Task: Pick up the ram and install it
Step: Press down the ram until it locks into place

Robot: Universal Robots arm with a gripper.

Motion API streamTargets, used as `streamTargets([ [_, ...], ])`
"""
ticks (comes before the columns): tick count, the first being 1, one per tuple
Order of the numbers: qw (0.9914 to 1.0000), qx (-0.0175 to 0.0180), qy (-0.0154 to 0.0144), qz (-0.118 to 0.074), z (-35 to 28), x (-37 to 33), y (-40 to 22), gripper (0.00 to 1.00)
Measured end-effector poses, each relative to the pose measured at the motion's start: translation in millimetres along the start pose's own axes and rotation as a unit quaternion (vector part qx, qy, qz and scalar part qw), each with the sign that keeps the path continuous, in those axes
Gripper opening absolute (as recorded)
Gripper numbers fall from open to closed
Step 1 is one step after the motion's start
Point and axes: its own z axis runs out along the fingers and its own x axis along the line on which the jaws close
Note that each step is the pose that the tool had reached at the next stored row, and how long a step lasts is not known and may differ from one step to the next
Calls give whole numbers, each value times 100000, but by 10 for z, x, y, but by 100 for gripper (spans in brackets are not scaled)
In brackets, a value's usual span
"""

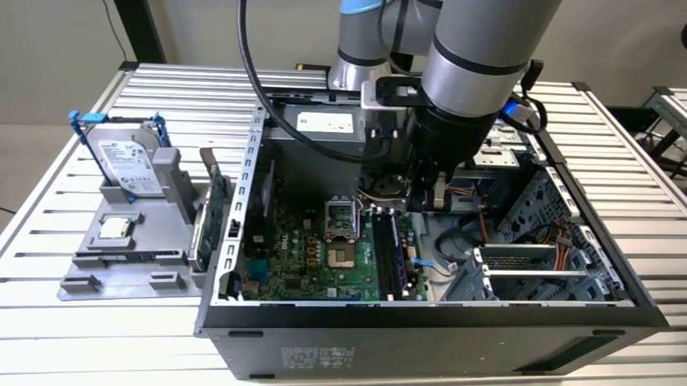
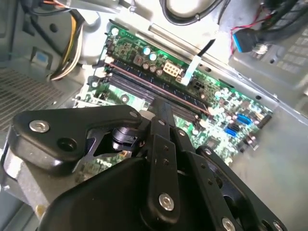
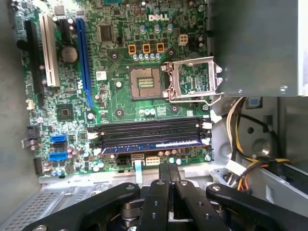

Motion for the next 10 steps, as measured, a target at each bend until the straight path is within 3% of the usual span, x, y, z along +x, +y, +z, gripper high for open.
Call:
streamTargets([
  [10, 100000, 0, -9, 1, -12, -1, 0, 0],
])
